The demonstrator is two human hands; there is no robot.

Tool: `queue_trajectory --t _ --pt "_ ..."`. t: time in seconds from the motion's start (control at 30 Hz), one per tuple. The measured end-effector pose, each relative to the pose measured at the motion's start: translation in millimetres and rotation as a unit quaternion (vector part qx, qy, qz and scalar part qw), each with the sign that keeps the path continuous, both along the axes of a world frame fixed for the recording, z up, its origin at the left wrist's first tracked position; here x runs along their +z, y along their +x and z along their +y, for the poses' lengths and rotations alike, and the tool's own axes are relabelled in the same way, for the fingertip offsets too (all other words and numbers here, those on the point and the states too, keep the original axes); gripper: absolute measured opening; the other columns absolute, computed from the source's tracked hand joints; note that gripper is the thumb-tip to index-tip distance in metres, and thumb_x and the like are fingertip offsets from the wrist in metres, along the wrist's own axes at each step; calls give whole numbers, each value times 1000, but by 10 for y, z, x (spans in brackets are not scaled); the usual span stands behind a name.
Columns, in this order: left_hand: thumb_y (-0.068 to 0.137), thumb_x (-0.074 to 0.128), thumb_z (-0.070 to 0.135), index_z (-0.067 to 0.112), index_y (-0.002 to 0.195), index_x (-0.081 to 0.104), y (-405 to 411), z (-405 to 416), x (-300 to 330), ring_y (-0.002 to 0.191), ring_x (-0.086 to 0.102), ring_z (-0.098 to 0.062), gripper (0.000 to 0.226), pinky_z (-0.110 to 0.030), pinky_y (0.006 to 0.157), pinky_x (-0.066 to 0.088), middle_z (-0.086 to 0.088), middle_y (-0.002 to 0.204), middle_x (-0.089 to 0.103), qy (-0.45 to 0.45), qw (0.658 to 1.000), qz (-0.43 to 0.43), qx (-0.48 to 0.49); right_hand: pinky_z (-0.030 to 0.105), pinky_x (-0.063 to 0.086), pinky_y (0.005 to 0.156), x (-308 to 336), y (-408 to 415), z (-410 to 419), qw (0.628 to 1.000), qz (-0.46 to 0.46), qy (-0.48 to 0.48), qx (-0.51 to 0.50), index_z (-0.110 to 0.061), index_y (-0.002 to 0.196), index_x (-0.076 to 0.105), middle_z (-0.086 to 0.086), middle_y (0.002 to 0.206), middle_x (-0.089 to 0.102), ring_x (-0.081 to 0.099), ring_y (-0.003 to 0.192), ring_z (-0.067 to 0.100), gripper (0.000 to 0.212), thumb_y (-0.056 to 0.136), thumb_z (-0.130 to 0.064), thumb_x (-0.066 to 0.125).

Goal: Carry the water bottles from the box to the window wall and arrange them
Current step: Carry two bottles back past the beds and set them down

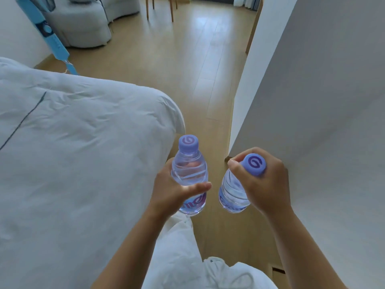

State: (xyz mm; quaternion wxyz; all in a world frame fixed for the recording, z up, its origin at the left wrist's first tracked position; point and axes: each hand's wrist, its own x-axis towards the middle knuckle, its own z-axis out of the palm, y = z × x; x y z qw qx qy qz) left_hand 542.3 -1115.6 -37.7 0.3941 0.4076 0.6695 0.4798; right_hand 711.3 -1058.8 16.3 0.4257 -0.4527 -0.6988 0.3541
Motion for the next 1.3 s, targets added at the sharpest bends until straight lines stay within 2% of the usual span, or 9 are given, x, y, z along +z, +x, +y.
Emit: queue_trajectory --t 0.17,0.27,0.33,0.43,0.73,0.83,0.93,1.13,1.3 --pt "45 87 36 32 87 62 -595 1211 8 76 67 3 48 -17 71 53 21 80 70 -1 1000 6 -27 9 46 53 -29 -574 1118 999 7 -19 -27 -16 69 59 -6 61 59 58 62 6 20 76 -3 72" --pt "51 92 30 35 87 60 -975 1939 83 76 65 6 48 -14 70 51 22 79 69 4 999 23 -41 7 45 54 33 -912 1775 999 12 -14 -46 -19 70 58 -7 63 60 59 63 4 21 77 -6 73" --pt "51 90 36 35 89 59 -1188 2376 131 78 65 5 49 -13 69 51 22 81 68 8 998 26 -50 6 45 55 61 -1085 2172 998 22 -10 -65 -18 73 59 -9 65 60 59 65 2 15 76 -14 73" --pt "46 88 45 35 92 58 -1423 2923 134 81 65 2 57 -19 72 53 16 88 68 4 998 19 -52 4 44 56 48 -1290 2710 996 17 -18 -83 -14 78 60 -10 67 59 59 69 -2 13 78 -9 73" --pt "44 82 42 31 93 60 -1842 4592 -11 82 68 -7 55 -24 72 56 12 87 70 -10 998 13 -52 4 45 56 -143 -1713 4441 995 -6 -33 -92 -14 77 58 -9 66 56 57 68 -3 15 79 -6 70" --pt "38 84 47 30 92 62 -1959 5296 14 78 68 -1 60 -21 69 55 15 83 71 -8 999 -5 -38 6 44 54 -162 -1825 5203 996 -9 -32 -80 -14 73 58 -7 64 57 57 66 3 16 77 -5 70" --pt "40 86 42 26 94 64 -2061 6027 105 79 69 -5 61 -30 75 57 9 84 72 -6 1000 -7 -22 8 45 54 -79 -1931 6017 997 -17 -25 -67 -13 71 60 -4 64 59 57 60 13 15 76 -4 71" --pt "34 84 45 23 93 68 -2157 7273 209 83 71 -15 65 -39 79 57 4 87 74 7 999 -43 15 8 45 54 84 -2017 7310 999 -24 -8 -48 -14 73 60 -4 65 59 57 60 14 15 76 -3 71" --pt "33 84 43 23 93 69 -2160 8143 128 83 71 -14 65 -38 80 56 4 87 74 -6 998 -63 1 10 44 53 23 -2027 8065 997 -26 -35 -67 -2 72 62 10 65 62 56 59 16 8 75 -2 70"
